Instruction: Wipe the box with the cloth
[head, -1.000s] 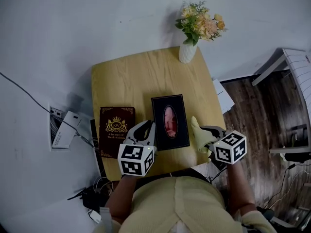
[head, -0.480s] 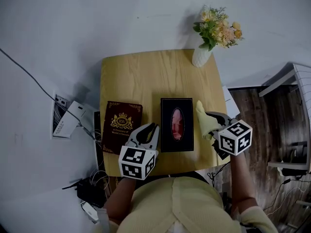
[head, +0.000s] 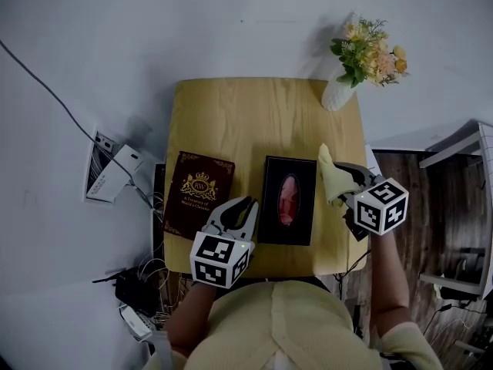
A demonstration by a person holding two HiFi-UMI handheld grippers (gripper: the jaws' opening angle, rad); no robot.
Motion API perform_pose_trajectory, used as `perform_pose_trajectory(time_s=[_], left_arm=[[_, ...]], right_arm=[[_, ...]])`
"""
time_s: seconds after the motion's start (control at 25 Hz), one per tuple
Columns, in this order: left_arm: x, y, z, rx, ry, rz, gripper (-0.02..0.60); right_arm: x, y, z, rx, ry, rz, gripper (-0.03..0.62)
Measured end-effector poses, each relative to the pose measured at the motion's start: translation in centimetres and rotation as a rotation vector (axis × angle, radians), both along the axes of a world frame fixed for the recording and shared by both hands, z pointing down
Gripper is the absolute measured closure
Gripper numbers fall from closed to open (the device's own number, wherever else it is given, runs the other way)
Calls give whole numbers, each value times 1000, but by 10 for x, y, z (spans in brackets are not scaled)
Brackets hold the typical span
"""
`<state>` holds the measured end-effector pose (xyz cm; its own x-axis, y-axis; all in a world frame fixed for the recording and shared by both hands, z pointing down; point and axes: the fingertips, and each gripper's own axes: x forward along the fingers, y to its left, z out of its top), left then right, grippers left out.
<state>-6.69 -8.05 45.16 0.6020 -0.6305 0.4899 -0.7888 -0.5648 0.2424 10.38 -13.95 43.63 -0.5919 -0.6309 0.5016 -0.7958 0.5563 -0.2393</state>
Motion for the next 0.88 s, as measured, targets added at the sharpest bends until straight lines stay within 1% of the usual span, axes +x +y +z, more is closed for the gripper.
perform_pose_trajectory(time_s=[0.12, 0.2, 0.28, 0.36, 0.4, 0.56, 0.72, 0.88], left_arm=[[2, 4, -2, 3, 2, 4, 557], [5, 8, -2, 10, -2, 26, 555], [8, 13, -2, 8, -2, 49, 534], [12, 16, 0, -10, 10, 60, 476], [13, 17, 1, -21, 17, 60, 466], [17, 21, 4, -49, 39, 58, 450], [22, 28, 3, -55, 42, 72, 430], [25, 34, 2, -60, 45, 91, 416]], right_arm=[[4, -14, -1, 11, 5, -10, 554], [4, -23, -1, 16, 0, -19, 554], [1, -29, 0, 16, -12, -33, 554], [-1, -33, 4, 12, -17, -47, 554], [-3, -35, 6, 11, -19, -53, 554], [-12, -44, 6, 24, -35, -89, 554], [-18, -59, 5, 47, -16, -136, 554], [-30, -68, 7, 35, -30, -200, 554]])
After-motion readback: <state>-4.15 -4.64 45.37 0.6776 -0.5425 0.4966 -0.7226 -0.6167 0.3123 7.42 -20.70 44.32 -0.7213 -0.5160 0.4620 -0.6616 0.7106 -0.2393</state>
